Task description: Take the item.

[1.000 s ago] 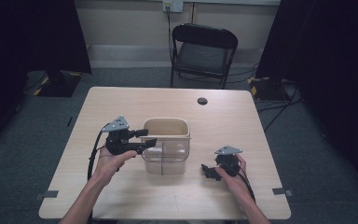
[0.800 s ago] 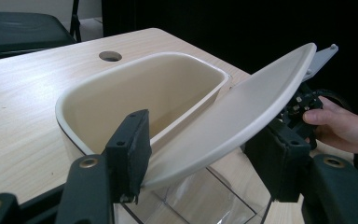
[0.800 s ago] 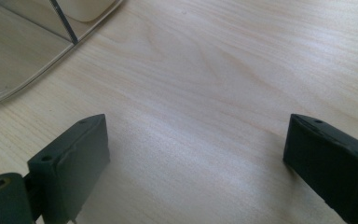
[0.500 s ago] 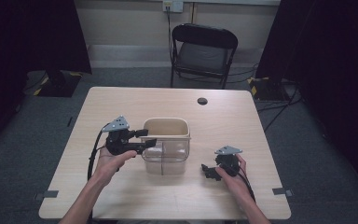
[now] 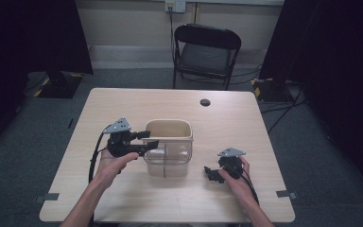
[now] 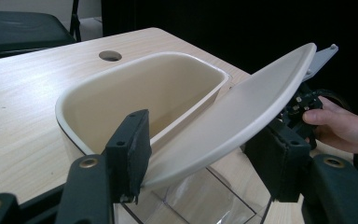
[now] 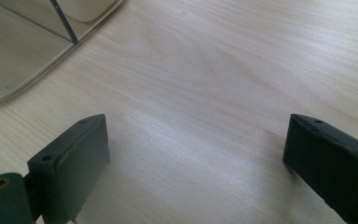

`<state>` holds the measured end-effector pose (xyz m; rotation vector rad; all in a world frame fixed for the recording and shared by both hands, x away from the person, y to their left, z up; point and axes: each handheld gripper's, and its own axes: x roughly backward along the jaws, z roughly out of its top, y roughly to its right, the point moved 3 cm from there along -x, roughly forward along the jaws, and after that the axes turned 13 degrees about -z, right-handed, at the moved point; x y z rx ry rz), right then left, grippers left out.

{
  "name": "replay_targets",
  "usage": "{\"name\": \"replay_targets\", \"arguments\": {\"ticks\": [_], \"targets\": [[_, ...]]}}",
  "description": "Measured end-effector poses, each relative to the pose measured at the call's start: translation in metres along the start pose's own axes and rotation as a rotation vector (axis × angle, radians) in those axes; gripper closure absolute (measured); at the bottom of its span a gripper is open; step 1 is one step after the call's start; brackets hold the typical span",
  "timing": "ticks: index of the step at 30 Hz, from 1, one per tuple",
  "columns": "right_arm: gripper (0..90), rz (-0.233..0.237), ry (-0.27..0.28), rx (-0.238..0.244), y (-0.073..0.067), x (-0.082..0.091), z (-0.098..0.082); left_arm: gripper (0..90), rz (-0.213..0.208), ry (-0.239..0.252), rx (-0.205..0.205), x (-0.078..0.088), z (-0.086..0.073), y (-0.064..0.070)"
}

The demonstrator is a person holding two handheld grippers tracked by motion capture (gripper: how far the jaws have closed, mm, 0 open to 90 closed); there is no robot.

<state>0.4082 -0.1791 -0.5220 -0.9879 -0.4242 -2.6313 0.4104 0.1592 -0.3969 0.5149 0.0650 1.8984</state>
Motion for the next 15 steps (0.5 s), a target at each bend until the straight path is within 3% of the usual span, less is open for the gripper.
{"name": "replay_targets", "arguments": {"ticks": [15], "targets": [[6.2,0.0,0.0,0.0,0.0,0.0,0.0,40.5,0.001,0.006,-0.001,-0.0006,0.0,0.0001]]}}
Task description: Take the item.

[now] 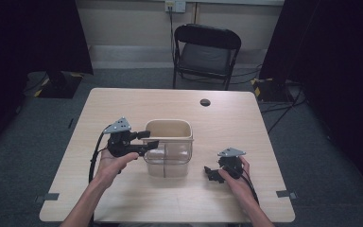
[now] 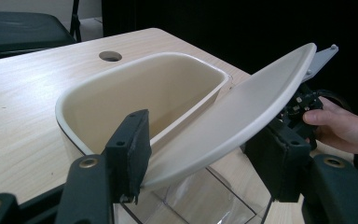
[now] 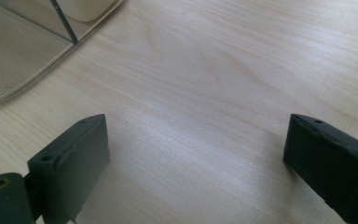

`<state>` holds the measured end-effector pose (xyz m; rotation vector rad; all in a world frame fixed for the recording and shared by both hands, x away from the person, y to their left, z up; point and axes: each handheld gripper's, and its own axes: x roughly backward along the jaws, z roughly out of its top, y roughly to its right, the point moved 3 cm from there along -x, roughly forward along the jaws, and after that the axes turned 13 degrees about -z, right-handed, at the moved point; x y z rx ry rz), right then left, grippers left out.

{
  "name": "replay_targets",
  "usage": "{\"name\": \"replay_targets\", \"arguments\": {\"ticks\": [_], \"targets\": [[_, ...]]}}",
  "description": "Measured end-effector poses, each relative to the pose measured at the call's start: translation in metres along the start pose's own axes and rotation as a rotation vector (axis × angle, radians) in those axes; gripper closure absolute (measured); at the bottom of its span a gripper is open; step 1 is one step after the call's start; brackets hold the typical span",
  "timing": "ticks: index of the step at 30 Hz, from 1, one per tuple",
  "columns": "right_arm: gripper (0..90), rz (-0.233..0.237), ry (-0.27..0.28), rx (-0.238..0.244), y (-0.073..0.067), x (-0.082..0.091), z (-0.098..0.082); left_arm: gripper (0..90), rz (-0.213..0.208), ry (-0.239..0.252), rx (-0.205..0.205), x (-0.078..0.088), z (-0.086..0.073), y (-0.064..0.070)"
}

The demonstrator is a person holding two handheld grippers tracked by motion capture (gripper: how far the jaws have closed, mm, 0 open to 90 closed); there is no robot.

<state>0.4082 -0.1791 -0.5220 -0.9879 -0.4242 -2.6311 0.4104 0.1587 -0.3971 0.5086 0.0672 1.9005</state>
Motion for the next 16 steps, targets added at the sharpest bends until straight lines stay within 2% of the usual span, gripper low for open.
{"name": "replay_targets", "arguments": {"ticks": [16], "targets": [[6.2,0.0,0.0,0.0,0.0,0.0,0.0,40.4,-0.002,0.001,0.0,-0.0002,0.0003,-0.0003]]}}
